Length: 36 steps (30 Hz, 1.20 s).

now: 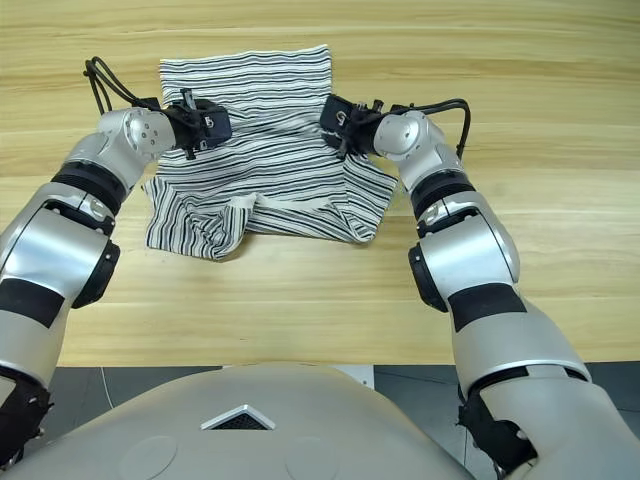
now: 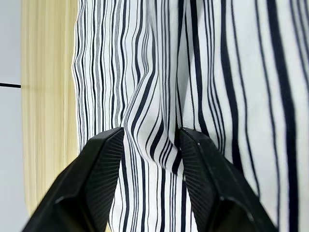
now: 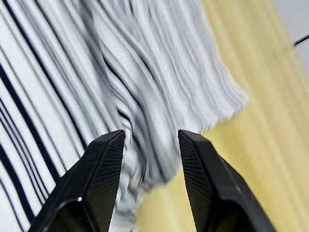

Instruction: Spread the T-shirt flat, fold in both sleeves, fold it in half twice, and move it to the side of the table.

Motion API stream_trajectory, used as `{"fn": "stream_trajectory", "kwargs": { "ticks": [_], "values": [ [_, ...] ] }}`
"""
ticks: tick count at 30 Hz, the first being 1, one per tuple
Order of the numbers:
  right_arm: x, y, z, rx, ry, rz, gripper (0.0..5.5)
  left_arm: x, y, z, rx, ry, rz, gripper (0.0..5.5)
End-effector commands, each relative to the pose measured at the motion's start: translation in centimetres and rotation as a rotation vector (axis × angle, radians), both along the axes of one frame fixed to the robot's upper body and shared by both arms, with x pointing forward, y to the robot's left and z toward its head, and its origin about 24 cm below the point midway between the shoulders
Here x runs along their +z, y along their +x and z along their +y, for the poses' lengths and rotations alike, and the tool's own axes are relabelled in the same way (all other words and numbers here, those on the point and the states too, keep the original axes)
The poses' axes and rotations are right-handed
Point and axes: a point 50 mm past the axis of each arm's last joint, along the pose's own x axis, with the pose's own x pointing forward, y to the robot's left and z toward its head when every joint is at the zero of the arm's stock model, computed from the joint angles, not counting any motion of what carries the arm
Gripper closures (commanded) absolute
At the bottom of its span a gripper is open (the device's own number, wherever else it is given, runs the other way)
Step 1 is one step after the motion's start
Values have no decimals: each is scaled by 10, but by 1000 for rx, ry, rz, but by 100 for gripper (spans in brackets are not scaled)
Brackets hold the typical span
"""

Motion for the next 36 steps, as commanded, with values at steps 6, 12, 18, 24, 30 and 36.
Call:
{"fn": "stream_trajectory", "kwargs": {
  "ticks": [6, 12, 18, 24, 30, 36],
  "values": [
    [23, -30, 19, 405, 210, -48, 346, -19, -13, 7, 1, 45, 114, 337],
    [-7, -58, 11, 507, 63, 83, 346, -17, -11, 1, -17, 41, 110, 337],
    [-28, -66, 32, 501, -17, 126, 346, -13, -9, 2, -15, 38, 102, 337],
    [-27, -50, 53, 425, -12, 103, 346, -12, -8, -2, -29, 39, 100, 337],
    [-47, -63, 46, 526, -149, 188, 346, -8, -5, -7, -39, 34, 90, 337],
    [-53, -87, 25, 677, -202, 313, 346, -4, -2, -7, -27, 31, 75, 337]
  ]
}}
